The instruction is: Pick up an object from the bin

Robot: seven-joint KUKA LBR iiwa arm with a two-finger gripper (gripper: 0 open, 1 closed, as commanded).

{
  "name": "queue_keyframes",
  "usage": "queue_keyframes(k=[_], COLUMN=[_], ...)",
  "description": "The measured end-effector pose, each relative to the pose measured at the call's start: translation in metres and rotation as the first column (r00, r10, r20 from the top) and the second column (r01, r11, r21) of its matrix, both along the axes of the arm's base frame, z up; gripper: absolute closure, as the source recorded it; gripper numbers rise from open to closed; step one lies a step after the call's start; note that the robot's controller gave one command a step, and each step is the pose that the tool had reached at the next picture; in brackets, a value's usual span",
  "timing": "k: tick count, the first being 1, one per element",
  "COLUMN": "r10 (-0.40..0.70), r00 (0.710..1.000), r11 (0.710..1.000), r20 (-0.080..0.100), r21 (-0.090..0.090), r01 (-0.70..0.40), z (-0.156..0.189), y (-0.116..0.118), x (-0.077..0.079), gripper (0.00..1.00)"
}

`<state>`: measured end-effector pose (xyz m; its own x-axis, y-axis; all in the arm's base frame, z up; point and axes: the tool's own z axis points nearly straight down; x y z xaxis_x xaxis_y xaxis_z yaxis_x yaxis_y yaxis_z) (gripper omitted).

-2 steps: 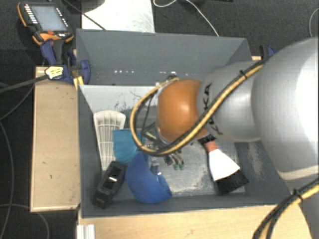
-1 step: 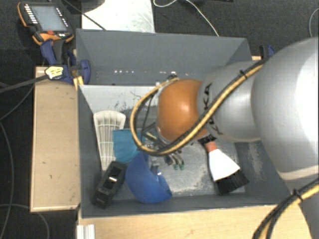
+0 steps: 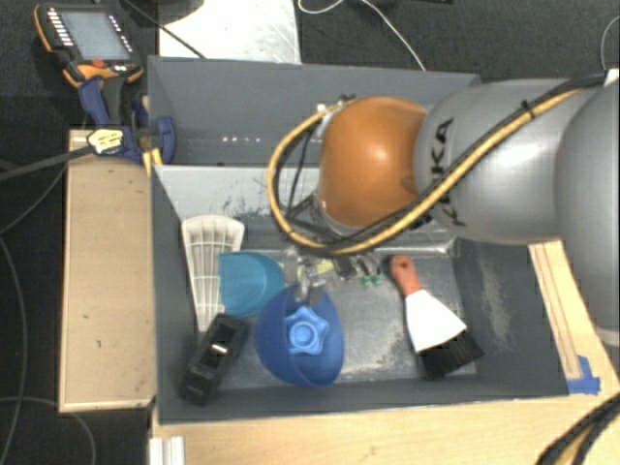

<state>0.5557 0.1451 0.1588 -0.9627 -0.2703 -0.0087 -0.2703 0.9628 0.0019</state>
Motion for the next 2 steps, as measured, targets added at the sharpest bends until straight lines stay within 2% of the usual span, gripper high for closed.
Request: queue_keyframes(k=[1,2], r10=[-0.040,-0.041], r00=[0.999,0.999], r11=[0.999,0.999], r20=[0.007,0.006], r21=[0.003,0.003], r01=[0.040,0.041], z=[0.0825,0.0825], y=[0.0054,0.0054], x=[0.0380,0.0380], gripper=[0.00,0.00])
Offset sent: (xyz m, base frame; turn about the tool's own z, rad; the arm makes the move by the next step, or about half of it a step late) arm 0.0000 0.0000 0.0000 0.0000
